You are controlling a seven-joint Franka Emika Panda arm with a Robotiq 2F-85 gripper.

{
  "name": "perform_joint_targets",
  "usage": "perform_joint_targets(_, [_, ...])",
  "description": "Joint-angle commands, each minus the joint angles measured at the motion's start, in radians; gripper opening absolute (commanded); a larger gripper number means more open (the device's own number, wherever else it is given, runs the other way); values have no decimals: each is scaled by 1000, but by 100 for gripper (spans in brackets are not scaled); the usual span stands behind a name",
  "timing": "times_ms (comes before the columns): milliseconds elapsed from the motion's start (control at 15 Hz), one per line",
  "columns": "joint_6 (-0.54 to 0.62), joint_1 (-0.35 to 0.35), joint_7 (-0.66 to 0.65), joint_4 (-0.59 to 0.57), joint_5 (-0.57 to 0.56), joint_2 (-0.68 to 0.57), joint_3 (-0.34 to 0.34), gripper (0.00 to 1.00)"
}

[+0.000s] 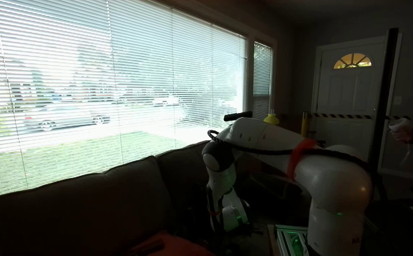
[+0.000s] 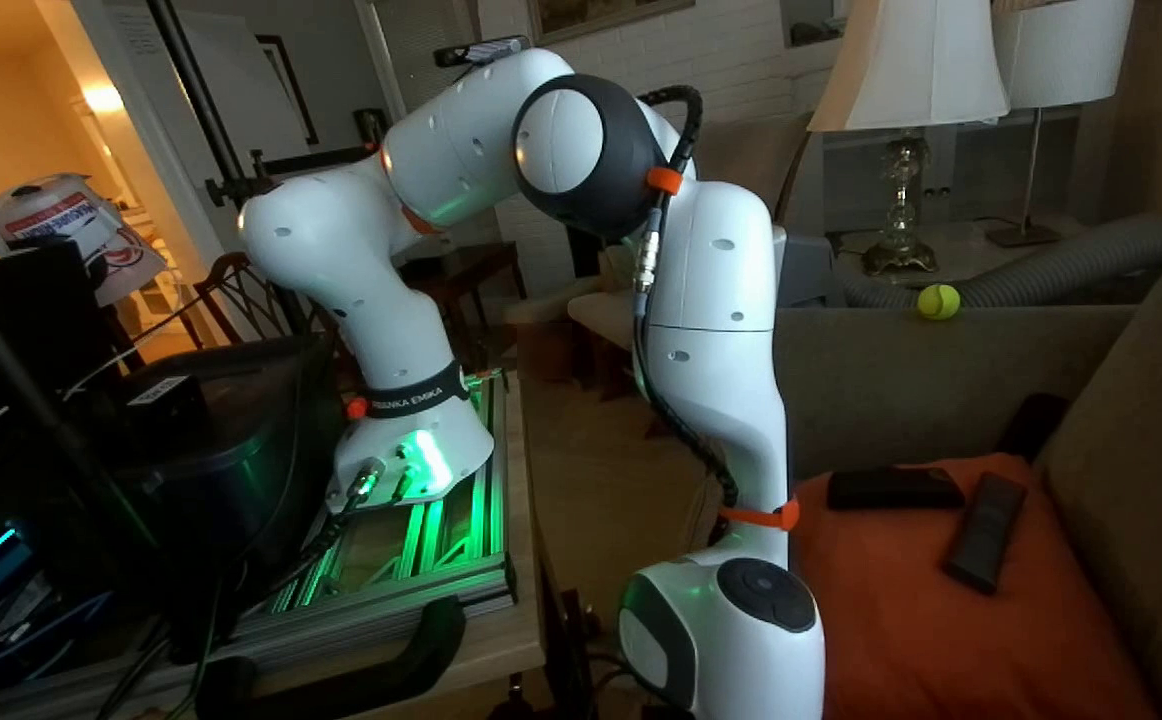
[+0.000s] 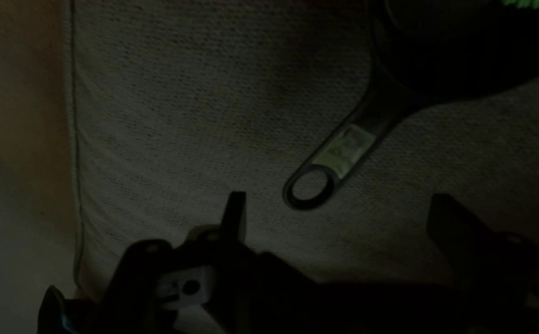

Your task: Take the black object off of the armrest and the place item on the couch and place them on the pillow

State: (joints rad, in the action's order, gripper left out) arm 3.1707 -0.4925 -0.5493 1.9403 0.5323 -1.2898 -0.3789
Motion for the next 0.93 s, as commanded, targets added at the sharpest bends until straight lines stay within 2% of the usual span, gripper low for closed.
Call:
perform_joint_targets(0, [-5, 4, 7, -6, 11, -2, -3, 100])
perform_joint_targets(333, [-3, 27, -19, 14, 30, -7, -42, 100])
perform_joint_targets(600, [-6, 19, -40, 14, 45, -10, -29, 100])
perform_joint_targets(867, [0, 21, -61, 12, 55, -25, 12, 100])
